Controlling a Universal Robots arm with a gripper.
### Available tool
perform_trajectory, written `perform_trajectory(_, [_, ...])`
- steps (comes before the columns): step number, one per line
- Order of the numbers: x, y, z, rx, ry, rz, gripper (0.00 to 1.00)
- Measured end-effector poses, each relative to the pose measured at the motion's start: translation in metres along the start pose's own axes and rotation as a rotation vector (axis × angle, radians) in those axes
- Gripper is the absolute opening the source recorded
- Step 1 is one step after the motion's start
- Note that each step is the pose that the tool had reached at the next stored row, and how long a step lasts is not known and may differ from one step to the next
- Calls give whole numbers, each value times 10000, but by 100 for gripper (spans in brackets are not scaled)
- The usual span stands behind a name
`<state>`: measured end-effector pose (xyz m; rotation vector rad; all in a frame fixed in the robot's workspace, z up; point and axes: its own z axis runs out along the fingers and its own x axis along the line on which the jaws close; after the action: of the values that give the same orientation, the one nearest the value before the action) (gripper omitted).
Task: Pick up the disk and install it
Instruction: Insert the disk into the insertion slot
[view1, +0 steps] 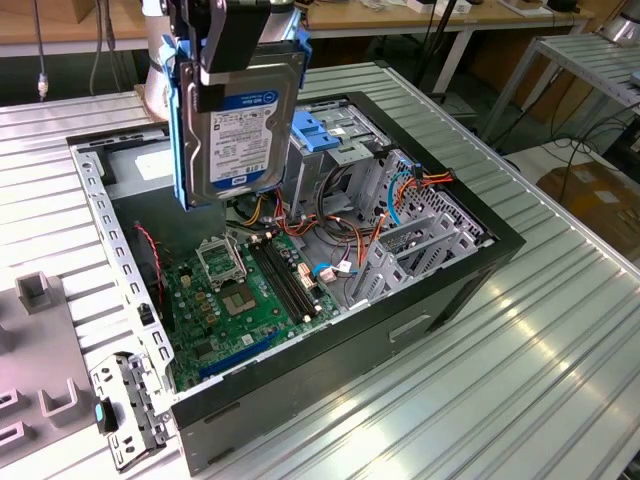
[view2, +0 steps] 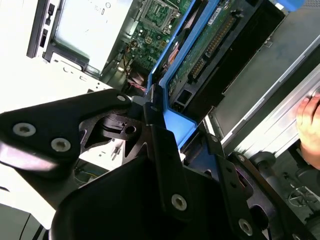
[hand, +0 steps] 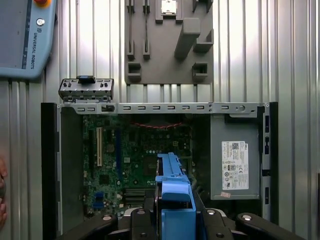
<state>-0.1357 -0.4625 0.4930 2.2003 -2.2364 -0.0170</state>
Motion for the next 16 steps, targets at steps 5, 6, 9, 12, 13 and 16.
perform_trajectory(5, [-3,-142,-1,0,0,0,37])
perform_trajectory(6, [-3,-182,-2,-1,1,-1,37])
perform_trajectory(9, [-5,-278,-3,0,11,1,37])
perform_trajectory(12, [-6,-345,-3,0,30,0,37])
perform_trajectory(13, [-6,-363,-4,0,40,0,37])
perform_trajectory(16, [-7,-423,-4,1,87,1,37])
